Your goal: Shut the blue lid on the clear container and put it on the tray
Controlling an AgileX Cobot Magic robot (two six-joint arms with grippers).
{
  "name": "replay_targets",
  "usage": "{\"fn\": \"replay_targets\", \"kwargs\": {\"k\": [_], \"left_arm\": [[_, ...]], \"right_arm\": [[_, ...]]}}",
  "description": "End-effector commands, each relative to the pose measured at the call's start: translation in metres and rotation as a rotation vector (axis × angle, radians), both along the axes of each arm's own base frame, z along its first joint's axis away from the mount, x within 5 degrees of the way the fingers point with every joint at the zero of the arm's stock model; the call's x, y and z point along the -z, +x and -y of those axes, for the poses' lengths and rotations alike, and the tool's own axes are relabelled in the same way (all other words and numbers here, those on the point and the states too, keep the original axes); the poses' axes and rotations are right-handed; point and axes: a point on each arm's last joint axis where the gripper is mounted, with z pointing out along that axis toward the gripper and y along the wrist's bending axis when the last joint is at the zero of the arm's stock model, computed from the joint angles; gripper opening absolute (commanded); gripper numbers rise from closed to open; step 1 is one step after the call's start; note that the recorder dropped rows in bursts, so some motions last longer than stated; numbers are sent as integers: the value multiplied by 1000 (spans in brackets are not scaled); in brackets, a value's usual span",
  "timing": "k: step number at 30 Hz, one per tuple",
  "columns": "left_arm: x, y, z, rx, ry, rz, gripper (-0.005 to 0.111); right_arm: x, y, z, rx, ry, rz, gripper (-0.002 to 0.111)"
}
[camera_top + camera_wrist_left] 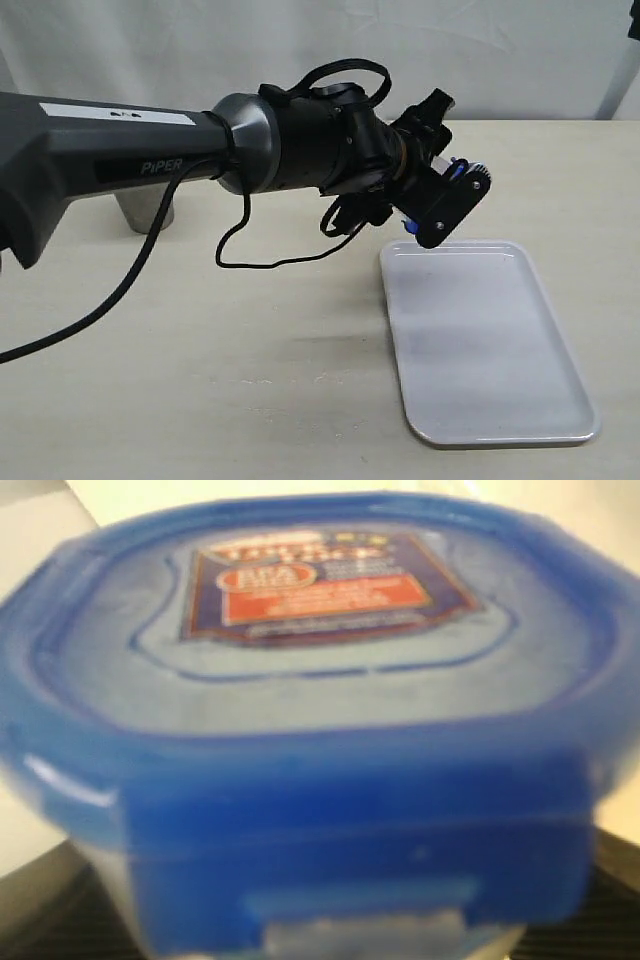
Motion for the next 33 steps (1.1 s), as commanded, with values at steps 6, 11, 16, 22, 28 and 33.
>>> {"fn": "replay_targets", "kwargs": {"k": [6, 11, 16, 22, 28, 33], "left_arm": [[-8, 0, -8, -30, 155, 58, 0], [-6, -6, -5, -45, 183, 36, 0], [-4, -15, -1, -58, 233, 16, 0], [-2, -22, -4, -79, 338, -13, 0], [1, -34, 1, -104, 369, -64, 0], [6, -42, 5, -91, 347, -149, 0]], "right_arm": [[-1, 0, 0, -3, -20, 4, 4], [0, 0, 0, -3, -20, 2, 4], [0, 0, 0, -7, -19, 1, 4], [0, 0, -1, -9, -19, 0, 4], [0, -1, -2, -27, -17, -4, 4], [1, -1, -3, -31, -16, -5, 4]]}}
